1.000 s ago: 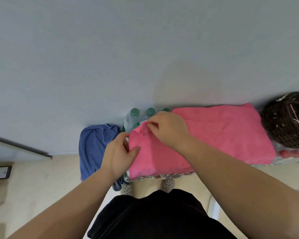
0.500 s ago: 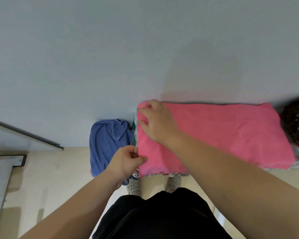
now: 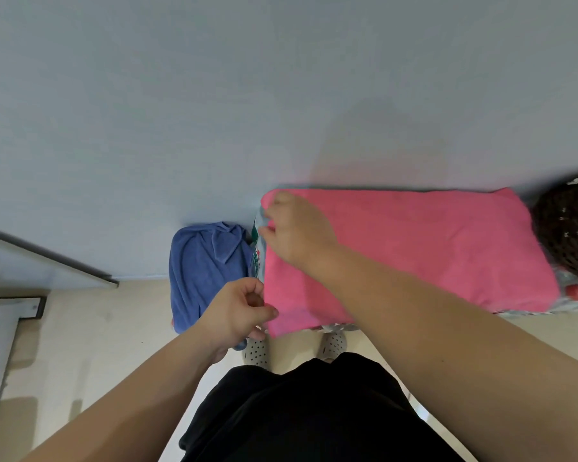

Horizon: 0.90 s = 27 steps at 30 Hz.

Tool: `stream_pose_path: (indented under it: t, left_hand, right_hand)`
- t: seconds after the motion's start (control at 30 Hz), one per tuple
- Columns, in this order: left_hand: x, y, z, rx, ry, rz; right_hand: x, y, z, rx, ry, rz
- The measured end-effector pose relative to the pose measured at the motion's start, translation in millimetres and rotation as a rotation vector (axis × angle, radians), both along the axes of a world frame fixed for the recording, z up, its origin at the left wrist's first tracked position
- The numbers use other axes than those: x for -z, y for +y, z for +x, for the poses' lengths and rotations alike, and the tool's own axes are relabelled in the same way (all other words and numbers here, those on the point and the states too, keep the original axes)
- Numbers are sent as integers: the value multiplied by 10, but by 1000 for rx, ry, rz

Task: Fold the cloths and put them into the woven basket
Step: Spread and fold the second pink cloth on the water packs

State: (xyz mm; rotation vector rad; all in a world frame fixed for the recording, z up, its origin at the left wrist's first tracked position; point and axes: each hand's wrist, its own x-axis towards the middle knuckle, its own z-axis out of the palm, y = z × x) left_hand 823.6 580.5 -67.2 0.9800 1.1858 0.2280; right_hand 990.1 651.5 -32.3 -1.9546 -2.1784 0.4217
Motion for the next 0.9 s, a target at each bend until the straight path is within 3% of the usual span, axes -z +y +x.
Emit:
stream_pose_path:
  t: [0.17,0.27,0.47,0.67,0.9]
  left_hand:
    - [-122,12,45,-13,-120,37]
    - [-265,10,150,6,-241,76]
    - [-466,-30,505,124,-360,108]
    - [-585,-104,1144,123,-333,149]
    - [-653,-308,2092,88,-267,172]
  right_hand:
    - [-132,41,170,449,374,-24]
    - [-131,62,307,604,465,-41]
    - [-85,-25,707,678,611,5]
    - [-164,-201,1321,827,813,49]
    - [-280,-481,2137,834,858,114]
